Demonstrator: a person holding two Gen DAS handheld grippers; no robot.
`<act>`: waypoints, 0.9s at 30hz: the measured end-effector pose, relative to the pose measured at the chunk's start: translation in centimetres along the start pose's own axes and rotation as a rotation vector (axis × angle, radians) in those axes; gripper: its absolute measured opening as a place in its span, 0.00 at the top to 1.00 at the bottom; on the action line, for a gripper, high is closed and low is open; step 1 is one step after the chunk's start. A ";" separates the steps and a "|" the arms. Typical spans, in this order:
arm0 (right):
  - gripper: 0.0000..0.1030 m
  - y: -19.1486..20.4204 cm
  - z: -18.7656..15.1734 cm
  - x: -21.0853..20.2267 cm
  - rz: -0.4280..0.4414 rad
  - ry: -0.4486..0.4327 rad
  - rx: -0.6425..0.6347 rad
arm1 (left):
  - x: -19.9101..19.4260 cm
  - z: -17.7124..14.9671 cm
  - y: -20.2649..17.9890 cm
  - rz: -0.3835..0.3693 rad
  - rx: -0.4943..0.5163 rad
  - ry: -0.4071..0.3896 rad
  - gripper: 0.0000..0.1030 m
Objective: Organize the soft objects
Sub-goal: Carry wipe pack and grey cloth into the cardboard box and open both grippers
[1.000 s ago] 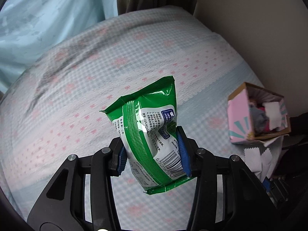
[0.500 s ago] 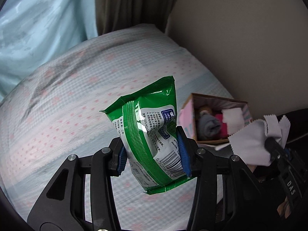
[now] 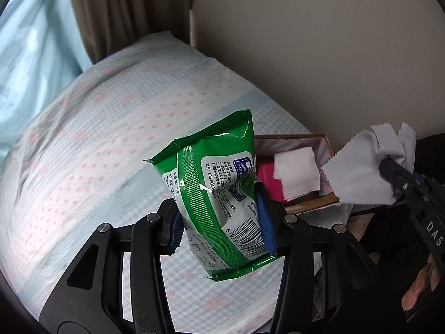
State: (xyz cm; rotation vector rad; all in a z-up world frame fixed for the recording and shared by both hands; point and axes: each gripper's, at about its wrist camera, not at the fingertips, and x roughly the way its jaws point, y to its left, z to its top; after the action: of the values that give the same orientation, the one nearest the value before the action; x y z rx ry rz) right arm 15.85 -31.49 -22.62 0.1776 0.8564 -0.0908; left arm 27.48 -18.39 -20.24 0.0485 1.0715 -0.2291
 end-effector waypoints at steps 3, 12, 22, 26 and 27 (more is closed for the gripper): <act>0.89 -2.2 0.6 1.5 -0.006 0.023 0.004 | 2.2 0.5 -1.7 0.007 0.010 0.027 0.60; 0.89 -7.0 1.2 8.5 -0.007 0.119 0.017 | 10.2 1.4 -5.6 0.043 0.056 0.106 0.60; 0.89 -9.5 0.7 14.9 0.040 0.225 0.045 | 17.4 0.5 -7.0 0.057 0.075 0.206 0.60; 0.89 -9.8 0.9 16.1 0.058 0.250 0.066 | 18.1 0.6 -7.1 0.062 0.087 0.227 0.60; 0.89 -9.7 1.1 16.1 0.058 0.248 0.075 | 18.0 0.8 -7.1 0.062 0.092 0.228 0.60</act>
State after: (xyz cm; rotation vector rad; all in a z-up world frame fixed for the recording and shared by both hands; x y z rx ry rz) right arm 25.66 -41.38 -35.25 0.2878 1.0953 -0.0465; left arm 34.87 -28.33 -35.09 0.1939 1.2838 -0.2199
